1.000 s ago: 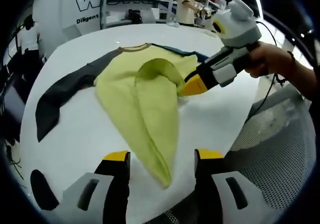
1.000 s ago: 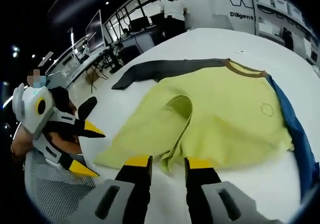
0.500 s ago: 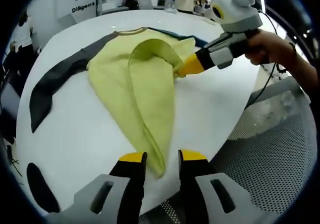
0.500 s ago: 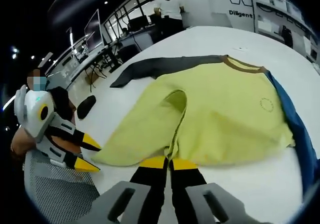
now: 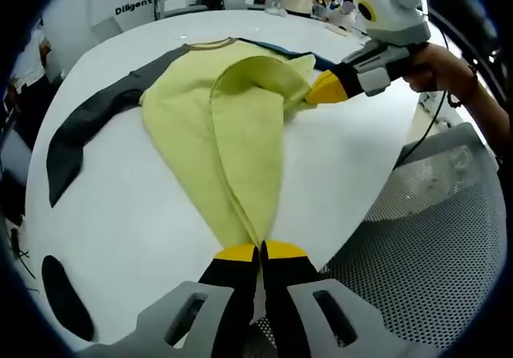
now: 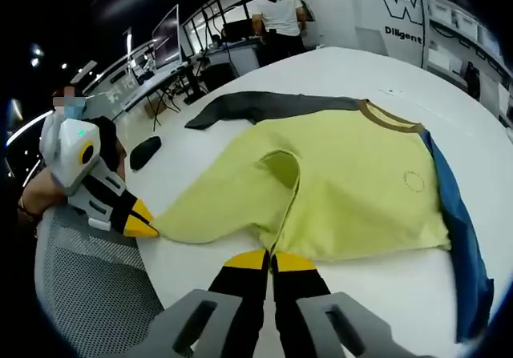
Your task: Fold the garment on the visible template until the final outline fits inside the template.
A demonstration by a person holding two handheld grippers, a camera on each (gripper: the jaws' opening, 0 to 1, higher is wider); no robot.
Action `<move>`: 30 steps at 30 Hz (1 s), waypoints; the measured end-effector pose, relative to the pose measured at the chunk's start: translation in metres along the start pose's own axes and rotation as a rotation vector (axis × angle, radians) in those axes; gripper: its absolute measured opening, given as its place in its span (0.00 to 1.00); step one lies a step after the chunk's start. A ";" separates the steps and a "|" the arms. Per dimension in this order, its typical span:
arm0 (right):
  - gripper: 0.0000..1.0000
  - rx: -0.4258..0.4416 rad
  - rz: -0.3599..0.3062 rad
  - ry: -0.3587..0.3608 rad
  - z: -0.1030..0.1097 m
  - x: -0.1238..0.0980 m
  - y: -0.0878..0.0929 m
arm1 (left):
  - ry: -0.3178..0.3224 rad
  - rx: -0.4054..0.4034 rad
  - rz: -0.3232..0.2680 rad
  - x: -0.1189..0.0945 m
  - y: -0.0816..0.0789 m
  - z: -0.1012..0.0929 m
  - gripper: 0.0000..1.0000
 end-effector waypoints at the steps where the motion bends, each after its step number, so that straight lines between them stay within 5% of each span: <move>1: 0.00 -0.004 0.001 0.002 0.000 -0.001 0.001 | -0.003 -0.001 -0.003 -0.001 0.000 0.001 0.00; 8: 0.00 -0.019 0.043 0.064 -0.011 -0.025 0.019 | -0.021 0.023 -0.059 -0.013 -0.006 0.008 0.00; 16: 0.00 0.015 0.006 0.134 -0.023 -0.056 0.034 | -0.076 0.166 -0.103 -0.029 -0.014 0.019 0.00; 30: 0.00 -0.072 0.062 0.247 -0.029 -0.095 0.057 | -0.083 0.170 -0.135 -0.051 -0.021 0.024 0.00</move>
Point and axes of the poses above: the point that each gripper's makers call its tool centre point, and the gripper's own axes: x roughly forward along the fingers, z roughly to its left, y roughly out of its underside, the point moved 2 cm from there along -x, roughly backward along the fingers, and after that the axes turned 9 degrees about z, right-handed, at the moved point
